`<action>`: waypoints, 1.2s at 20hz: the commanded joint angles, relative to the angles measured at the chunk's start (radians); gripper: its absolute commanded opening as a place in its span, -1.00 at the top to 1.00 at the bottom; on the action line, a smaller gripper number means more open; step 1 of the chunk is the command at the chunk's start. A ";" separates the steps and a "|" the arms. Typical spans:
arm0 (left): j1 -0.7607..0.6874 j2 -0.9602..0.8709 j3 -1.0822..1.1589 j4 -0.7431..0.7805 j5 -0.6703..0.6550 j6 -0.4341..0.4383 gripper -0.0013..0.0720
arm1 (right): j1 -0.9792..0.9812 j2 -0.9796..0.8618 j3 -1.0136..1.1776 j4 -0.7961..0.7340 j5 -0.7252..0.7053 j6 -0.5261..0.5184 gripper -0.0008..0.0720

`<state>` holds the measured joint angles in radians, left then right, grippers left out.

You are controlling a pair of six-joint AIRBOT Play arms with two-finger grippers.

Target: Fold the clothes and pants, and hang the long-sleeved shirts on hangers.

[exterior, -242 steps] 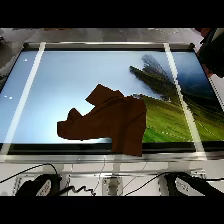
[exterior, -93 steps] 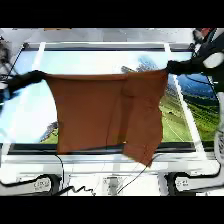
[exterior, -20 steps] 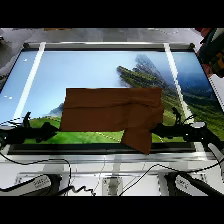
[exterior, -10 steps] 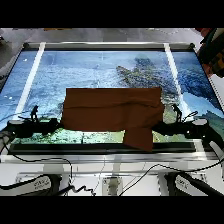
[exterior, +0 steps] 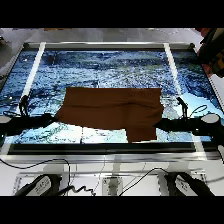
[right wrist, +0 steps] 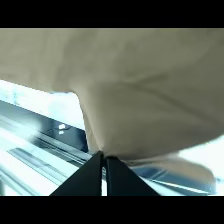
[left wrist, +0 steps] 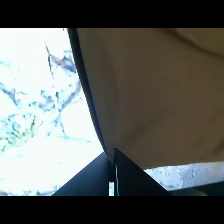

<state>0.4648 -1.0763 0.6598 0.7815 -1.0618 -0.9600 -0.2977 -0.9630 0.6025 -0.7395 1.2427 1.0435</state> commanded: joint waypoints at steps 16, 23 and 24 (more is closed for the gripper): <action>-0.126 0.124 -0.117 -0.208 0.446 -0.191 0.92 | 0.043 0.023 -0.011 0.189 -0.581 0.252 0.94; -0.320 -0.372 0.233 -0.298 0.546 -0.186 0.92 | 0.114 -0.405 0.291 0.190 -0.687 0.264 0.94; -0.335 -0.423 0.286 -0.296 0.546 -0.185 0.92 | 0.114 -0.444 0.327 0.190 -0.687 0.285 0.94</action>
<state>0.1852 -1.3342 0.8089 0.5205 -0.5468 -1.1454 -0.1955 -1.2709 0.8246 -0.5583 0.5972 1.3033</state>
